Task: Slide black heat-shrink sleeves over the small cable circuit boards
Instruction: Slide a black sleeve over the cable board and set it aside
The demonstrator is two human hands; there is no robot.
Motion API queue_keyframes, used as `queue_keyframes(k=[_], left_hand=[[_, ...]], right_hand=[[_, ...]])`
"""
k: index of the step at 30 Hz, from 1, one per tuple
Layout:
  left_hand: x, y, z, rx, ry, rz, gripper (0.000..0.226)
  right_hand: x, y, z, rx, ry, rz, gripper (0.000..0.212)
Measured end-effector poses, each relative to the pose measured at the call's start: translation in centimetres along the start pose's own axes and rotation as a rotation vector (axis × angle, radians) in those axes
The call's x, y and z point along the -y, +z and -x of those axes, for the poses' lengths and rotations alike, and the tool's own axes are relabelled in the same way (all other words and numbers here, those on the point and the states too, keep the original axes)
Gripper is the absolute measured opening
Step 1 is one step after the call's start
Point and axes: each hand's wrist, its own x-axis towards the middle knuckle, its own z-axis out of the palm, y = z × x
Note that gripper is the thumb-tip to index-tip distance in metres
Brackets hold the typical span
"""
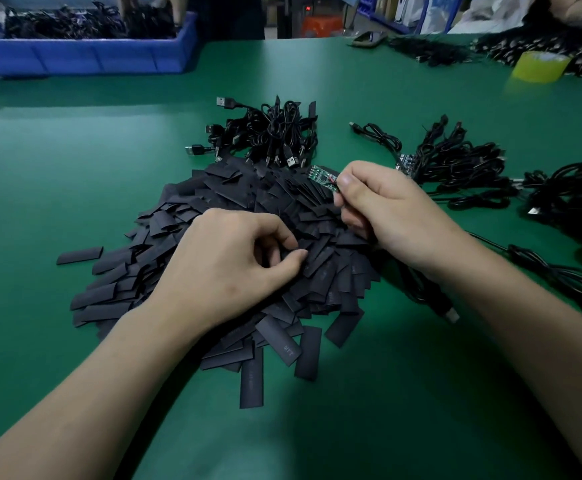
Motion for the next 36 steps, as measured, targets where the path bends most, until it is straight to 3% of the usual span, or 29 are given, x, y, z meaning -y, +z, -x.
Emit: queue_keyframes(k=[6, 10, 15, 20, 23, 28, 33, 36], left_hand=[[0.0, -0.1, 0.0, -0.114, 0.034, -0.001, 0.013], [0.1, 0.2, -0.1, -0.2, 0.011, 0.147, 0.012], [0.2, 0.5, -0.2, -0.185, -0.086, 0.425, 0.015], [-0.1, 0.9, -0.3, -0.161, -0.097, 0.615, 0.01], [-0.1, 1.0, -0.2, -0.149, -0.059, 0.579, 0.009], [0.0, 0.8, -0.1, -0.232, 0.061, 0.259, 0.026], [0.6, 0.8, -0.2, -0.269, -0.089, 0.433, 0.022], [0.9, 0.7, -0.3, -0.277, -0.13, 0.49, 0.019]], right_hand=[[0.2, -0.5, 0.2, -0.013, 0.003, -0.04, 0.031], [0.8, -0.8, 0.3, -0.025, 0.002, -0.022, 0.031], [1.2, -0.7, 0.4, -0.001, -0.045, 0.062, 0.033], [1.5, 0.6, 0.8, 0.117, -0.029, 0.025, 0.052], [1.4, 0.7, 0.7, 0.121, -0.014, 0.01, 0.058], [1.3, 1.0, 0.7, 0.149, 0.011, 0.006, 0.065], [0.7, -0.4, 0.4, 0.098, 0.033, -0.076, 0.045], [0.8, -0.8, 0.5, 0.163, 0.015, -0.007, 0.041]])
